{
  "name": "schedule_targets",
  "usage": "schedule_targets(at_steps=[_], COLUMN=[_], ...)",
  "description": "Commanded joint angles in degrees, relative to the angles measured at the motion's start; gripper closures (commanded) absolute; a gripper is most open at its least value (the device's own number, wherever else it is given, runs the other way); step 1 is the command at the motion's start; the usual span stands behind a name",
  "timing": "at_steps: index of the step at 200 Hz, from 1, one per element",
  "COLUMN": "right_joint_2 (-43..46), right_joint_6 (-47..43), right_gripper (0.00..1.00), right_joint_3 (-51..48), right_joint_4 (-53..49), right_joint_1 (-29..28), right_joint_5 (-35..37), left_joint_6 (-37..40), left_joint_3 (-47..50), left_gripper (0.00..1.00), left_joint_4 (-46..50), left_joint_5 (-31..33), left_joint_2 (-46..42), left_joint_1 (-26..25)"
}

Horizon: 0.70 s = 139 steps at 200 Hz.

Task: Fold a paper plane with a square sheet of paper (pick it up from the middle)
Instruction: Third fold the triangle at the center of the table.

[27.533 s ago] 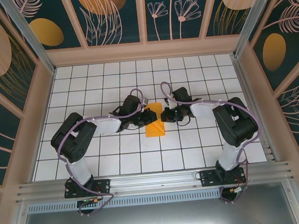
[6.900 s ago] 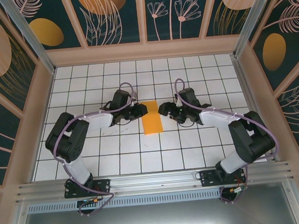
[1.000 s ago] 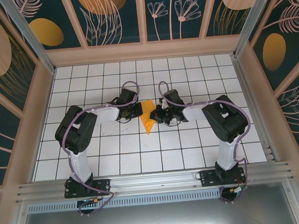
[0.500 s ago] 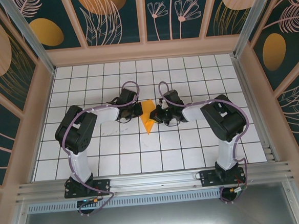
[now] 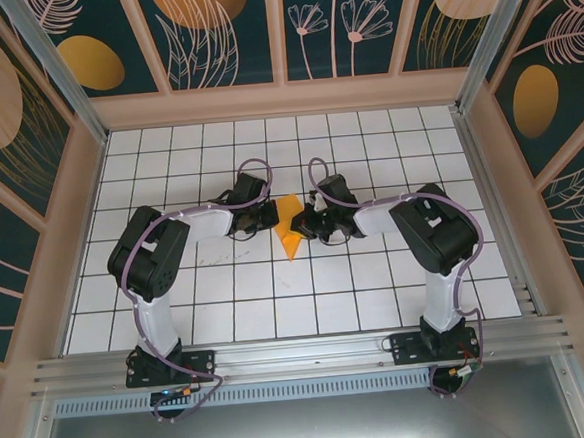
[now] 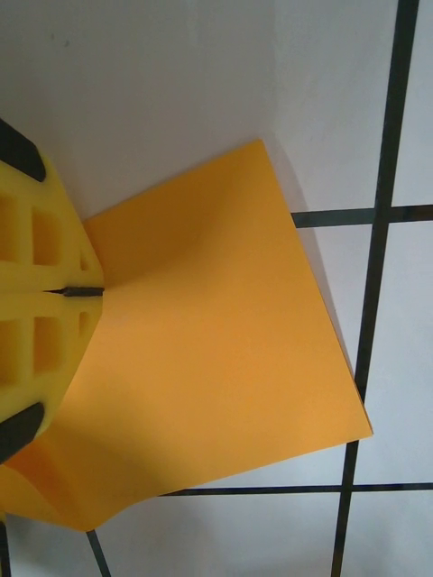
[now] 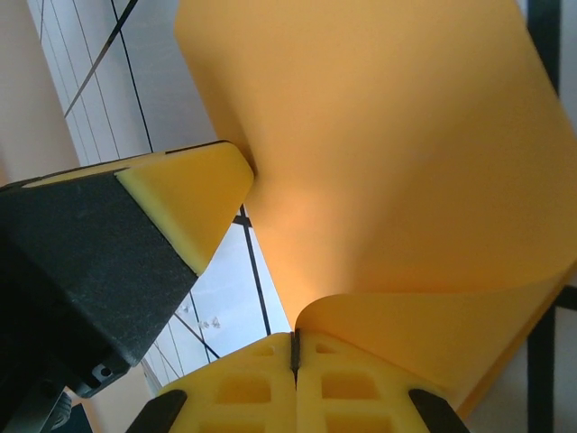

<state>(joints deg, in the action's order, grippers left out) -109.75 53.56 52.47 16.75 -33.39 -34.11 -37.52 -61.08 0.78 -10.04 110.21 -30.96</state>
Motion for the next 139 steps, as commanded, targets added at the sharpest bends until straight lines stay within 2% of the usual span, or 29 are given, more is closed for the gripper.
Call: schedule_targets(at_steps=[1,139], right_joint_2=[-1.27,-3.0], right_joint_6=[0.41,-0.65], right_gripper=[0.99,0.99], right_joint_3=[1.55,2.55], right_joint_4=[1.24,0.13], right_joint_1=[-0.37,-0.72], right_joint_5=[0.0,-0.2], left_joint_6=[0.97,0.91], left_joint_3=[0.95,1.14], left_gripper=[1.0,1.0], left_joint_4=[1.25,0.98], left_joint_5=[-1.02,-1.21], left_joint_2=[1.22,1.18], left_joint_1=[0.24,0.28])
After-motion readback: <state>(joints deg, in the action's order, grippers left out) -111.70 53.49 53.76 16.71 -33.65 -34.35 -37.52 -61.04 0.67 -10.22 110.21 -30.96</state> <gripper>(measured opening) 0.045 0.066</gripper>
